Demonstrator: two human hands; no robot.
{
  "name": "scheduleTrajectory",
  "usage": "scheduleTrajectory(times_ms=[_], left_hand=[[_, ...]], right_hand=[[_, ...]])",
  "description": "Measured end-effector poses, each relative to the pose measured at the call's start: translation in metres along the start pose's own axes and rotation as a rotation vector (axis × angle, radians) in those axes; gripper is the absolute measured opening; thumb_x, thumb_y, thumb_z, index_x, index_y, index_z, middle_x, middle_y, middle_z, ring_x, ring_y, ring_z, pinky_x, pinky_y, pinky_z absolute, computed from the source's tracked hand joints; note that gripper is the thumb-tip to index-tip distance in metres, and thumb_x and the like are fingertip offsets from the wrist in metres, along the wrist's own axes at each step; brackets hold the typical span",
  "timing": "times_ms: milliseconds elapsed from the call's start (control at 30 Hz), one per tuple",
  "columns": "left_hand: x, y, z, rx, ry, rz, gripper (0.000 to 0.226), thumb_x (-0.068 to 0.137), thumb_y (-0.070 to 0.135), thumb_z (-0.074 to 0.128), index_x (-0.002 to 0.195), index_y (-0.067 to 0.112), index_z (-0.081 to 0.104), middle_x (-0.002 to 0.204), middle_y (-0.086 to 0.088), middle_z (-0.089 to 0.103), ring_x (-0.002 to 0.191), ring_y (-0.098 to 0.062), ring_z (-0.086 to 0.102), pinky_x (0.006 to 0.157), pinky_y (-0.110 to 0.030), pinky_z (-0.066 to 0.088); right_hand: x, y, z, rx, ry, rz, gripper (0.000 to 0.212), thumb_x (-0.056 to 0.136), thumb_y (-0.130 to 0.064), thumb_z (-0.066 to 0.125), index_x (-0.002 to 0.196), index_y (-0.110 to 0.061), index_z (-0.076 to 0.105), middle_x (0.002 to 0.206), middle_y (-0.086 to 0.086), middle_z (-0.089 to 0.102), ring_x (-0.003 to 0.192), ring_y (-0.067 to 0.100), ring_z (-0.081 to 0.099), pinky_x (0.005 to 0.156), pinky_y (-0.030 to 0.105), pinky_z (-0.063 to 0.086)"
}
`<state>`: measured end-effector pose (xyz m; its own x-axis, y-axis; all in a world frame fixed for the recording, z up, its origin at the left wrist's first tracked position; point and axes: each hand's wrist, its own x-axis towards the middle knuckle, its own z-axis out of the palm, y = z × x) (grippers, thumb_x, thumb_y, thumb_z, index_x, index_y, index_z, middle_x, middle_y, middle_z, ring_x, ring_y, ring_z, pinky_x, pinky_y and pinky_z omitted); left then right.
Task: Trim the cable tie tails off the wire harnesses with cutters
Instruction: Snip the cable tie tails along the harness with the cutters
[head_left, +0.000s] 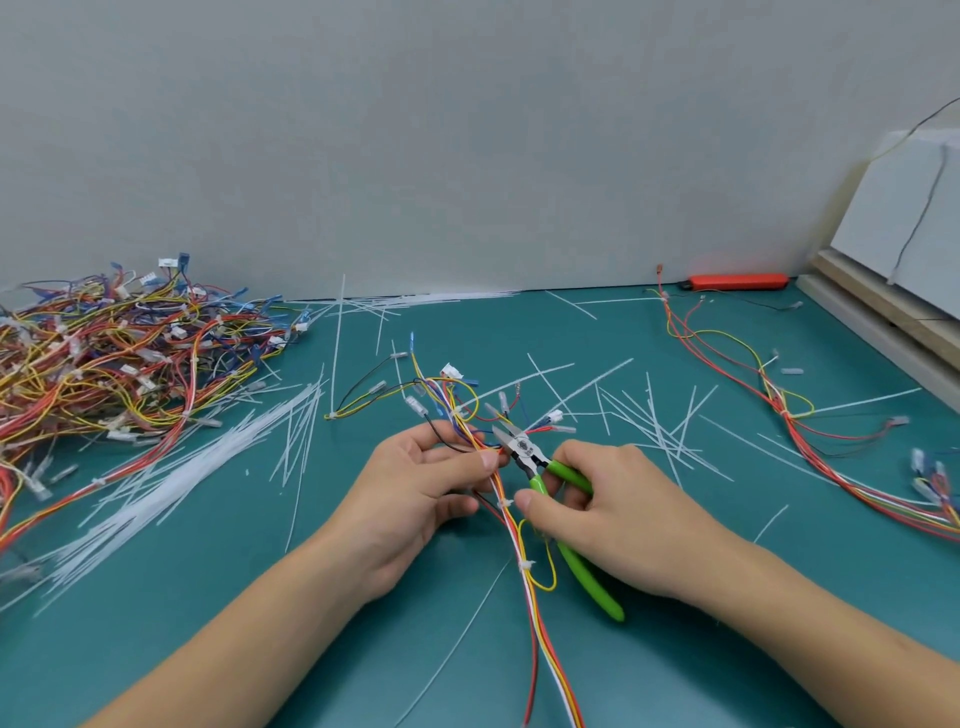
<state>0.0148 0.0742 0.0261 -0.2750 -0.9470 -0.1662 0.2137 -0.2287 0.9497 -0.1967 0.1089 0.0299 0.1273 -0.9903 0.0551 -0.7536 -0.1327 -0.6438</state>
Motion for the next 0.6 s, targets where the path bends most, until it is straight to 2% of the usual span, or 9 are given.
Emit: scheduleTrajectory(times_ms=[100,167,267,400,467,600], left_hand=[[0.0012,-0.0005,0.0002,-0.007,0.002,-0.006,0.039,0.067,0.014,0.087,0.1,0.007,0.066,0.097,-0.018,0.076,0.067,-0.017,0.066,0.053,-0.021,0.051],[0.0017,-0.0012,-0.0001,-0.009,0.005,-0.01,0.041,0.068,0.009,0.091,0.1,0.007,0.066,0.097,-0.017,0.077,0.067,-0.017,0.066,0.053,-0.022,0.051],[0.002,-0.0008,0.0005,-0.011,0.006,-0.025,0.033,0.07,0.01,0.085,0.097,0.009,0.067,0.096,-0.017,0.077,0.067,-0.018,0.066,0.053,-0.022,0.05],[0.0038,-0.002,0.0008,-0.007,-0.008,-0.016,0.019,0.071,0.011,0.084,0.085,0.019,0.075,0.09,-0.015,0.076,0.067,-0.019,0.066,0.052,-0.023,0.049],[0.0052,-0.0035,0.0016,0.013,-0.008,-0.013,0.018,0.07,0.011,0.084,0.082,0.023,0.077,0.088,-0.016,0.075,0.066,-0.019,0.066,0.051,-0.023,0.049],[0.0078,-0.0066,-0.001,0.008,0.034,-0.014,0.029,0.067,0.01,0.086,0.093,0.01,0.072,0.09,-0.02,0.076,0.066,-0.02,0.065,0.049,-0.023,0.048]], right_hand=[[-0.0006,0.0001,0.0001,0.026,0.001,-0.003,0.045,0.074,-0.076,0.058,0.076,-0.031,0.056,0.071,-0.012,0.065,0.058,0.006,0.055,0.055,0.024,0.043],[-0.001,0.0001,0.0001,0.056,-0.011,0.003,0.048,0.071,-0.078,0.057,0.079,-0.031,0.059,0.069,-0.012,0.065,0.055,0.006,0.053,0.056,0.027,0.046],[-0.0007,0.0025,-0.0006,0.081,-0.022,0.008,0.049,0.071,-0.078,0.058,0.079,-0.03,0.059,0.067,-0.009,0.064,0.054,0.006,0.051,0.06,0.033,0.049],[-0.0013,0.0042,-0.0025,0.119,-0.046,0.008,0.047,0.071,-0.077,0.059,0.08,-0.031,0.059,0.067,-0.009,0.063,0.054,0.006,0.05,0.06,0.034,0.048],[-0.0014,0.0056,-0.0034,0.125,-0.058,0.007,0.046,0.072,-0.077,0.059,0.08,-0.031,0.059,0.066,-0.01,0.062,0.054,0.006,0.05,0.059,0.031,0.047],[-0.0005,0.0053,-0.0023,0.1,-0.062,-0.001,0.042,0.073,-0.076,0.059,0.08,-0.034,0.057,0.065,-0.01,0.061,0.054,0.007,0.051,0.056,0.026,0.041]])
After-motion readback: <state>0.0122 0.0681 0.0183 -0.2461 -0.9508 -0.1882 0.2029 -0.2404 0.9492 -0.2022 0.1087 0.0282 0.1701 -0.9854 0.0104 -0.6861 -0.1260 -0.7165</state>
